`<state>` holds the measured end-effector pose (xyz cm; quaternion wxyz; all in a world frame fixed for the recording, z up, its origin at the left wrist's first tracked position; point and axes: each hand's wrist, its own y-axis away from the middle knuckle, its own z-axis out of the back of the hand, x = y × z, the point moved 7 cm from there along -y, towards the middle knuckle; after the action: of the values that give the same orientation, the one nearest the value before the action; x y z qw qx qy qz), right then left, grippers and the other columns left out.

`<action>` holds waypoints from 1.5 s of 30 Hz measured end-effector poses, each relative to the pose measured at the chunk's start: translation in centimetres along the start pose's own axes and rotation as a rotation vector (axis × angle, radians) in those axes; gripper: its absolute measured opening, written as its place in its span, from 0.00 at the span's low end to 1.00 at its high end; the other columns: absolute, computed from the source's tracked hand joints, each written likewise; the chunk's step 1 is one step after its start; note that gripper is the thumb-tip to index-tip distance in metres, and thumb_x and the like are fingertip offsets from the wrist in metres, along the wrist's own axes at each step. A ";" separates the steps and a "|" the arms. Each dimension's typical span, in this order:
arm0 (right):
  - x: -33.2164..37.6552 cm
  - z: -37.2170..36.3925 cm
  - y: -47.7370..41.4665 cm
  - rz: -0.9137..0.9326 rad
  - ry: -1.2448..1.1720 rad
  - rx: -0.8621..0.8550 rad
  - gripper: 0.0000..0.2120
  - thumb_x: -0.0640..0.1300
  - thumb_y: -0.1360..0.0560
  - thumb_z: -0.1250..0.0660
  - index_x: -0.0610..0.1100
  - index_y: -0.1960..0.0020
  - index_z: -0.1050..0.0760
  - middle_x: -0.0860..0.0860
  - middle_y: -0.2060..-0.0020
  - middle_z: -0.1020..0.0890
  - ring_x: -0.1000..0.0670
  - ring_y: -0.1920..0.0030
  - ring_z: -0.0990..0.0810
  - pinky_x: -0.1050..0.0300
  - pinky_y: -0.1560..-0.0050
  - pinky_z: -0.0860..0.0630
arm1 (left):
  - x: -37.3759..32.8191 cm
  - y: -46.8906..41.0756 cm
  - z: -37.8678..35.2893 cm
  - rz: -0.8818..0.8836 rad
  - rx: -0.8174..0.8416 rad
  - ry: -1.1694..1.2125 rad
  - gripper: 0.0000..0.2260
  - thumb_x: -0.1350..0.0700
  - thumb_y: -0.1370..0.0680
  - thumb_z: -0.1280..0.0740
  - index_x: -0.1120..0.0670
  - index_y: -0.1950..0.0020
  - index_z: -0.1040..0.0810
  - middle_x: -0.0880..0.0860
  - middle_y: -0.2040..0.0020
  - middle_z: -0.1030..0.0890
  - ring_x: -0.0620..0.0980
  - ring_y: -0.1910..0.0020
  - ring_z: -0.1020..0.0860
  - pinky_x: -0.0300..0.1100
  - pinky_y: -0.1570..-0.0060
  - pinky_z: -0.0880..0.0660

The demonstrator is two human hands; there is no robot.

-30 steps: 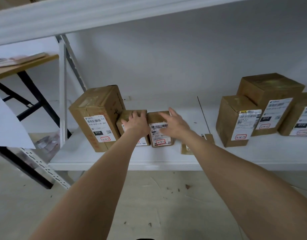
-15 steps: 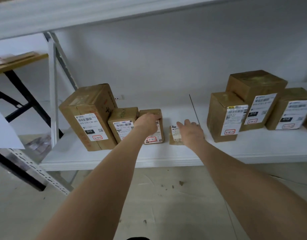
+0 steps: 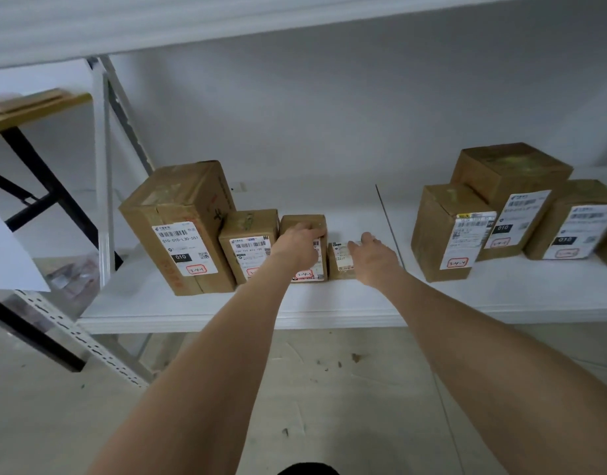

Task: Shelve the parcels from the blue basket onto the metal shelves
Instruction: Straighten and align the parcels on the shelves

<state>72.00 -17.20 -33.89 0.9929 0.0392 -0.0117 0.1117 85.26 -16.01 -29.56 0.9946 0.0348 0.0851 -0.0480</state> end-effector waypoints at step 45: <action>-20.4 5.0 6.0 -0.035 -0.443 -0.123 0.39 0.41 0.23 0.34 0.56 0.22 0.54 0.41 0.39 0.28 0.44 0.51 0.22 0.54 0.60 0.27 | -21.6 -2.1 2.7 0.068 -0.036 0.046 0.27 0.71 0.22 0.49 0.53 0.25 0.37 0.58 0.28 0.33 0.57 0.31 0.31 0.46 0.34 0.34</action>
<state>50.74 -16.31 -29.13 0.9684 0.0023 -0.2354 0.0823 64.32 -16.39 -23.35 0.9939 0.0210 0.1078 -0.0119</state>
